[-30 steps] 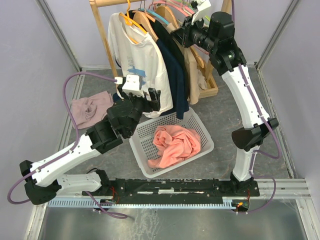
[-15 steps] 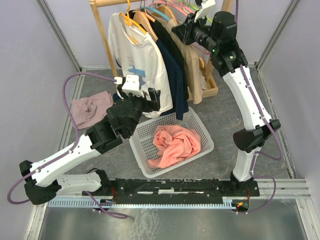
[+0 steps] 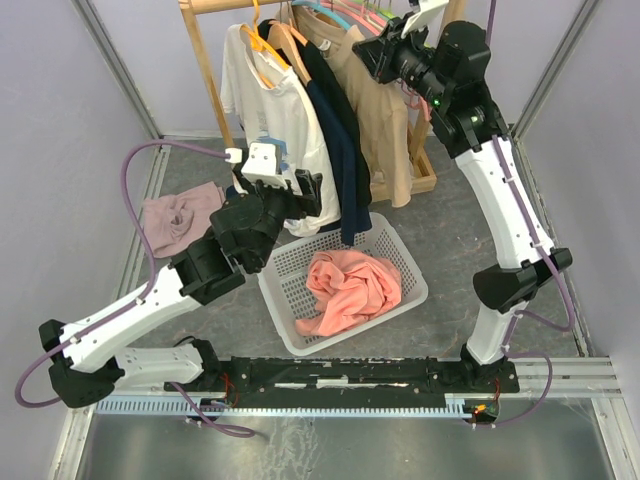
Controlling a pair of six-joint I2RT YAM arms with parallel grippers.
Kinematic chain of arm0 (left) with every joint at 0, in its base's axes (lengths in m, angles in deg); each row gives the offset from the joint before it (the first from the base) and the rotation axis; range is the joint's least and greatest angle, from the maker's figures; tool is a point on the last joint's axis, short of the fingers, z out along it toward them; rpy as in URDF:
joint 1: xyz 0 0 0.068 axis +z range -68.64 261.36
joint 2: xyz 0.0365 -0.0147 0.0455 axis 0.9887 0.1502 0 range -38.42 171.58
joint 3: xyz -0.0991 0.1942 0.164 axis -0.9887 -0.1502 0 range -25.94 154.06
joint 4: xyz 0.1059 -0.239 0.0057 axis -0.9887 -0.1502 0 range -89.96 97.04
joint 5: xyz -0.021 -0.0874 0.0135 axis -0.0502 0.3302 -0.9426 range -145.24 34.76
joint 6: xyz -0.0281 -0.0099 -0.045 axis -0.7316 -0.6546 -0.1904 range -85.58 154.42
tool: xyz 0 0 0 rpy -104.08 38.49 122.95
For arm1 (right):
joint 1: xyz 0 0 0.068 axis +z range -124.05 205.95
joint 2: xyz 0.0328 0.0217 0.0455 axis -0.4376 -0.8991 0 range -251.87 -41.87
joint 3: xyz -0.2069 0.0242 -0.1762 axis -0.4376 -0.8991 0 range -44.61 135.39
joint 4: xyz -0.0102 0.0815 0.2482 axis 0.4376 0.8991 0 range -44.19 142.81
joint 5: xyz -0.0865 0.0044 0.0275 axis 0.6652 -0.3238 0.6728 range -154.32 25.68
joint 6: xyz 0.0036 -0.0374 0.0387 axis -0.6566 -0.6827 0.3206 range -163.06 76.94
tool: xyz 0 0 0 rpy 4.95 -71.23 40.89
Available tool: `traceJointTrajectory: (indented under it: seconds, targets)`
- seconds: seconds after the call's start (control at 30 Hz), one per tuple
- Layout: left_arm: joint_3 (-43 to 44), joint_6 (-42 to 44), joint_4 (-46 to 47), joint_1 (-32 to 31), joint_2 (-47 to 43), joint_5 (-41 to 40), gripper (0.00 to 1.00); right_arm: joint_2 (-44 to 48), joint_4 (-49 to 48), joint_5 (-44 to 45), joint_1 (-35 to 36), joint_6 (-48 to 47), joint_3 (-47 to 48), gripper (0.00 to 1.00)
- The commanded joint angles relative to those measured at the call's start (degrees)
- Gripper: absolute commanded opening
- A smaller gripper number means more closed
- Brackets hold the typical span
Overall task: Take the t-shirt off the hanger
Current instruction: Pick up the hanger from the clothesline.
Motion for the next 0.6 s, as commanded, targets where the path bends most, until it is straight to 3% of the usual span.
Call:
traceJointTrajectory:
  seconds: [0.0, 0.57]
  targets:
    - [3.1, 2.1, 3.0, 0.2, 0.5, -0.3, 0.86, 6.6, -12.7, 1.8, -0.2, -0.5, 1.3, 0.01]
    - [11.7, 7.7, 6.4, 0.2, 5.5, -0.2, 0.86, 29.4, -15.3, 1.4, -0.1, -3.9, -26.6, 0.01]
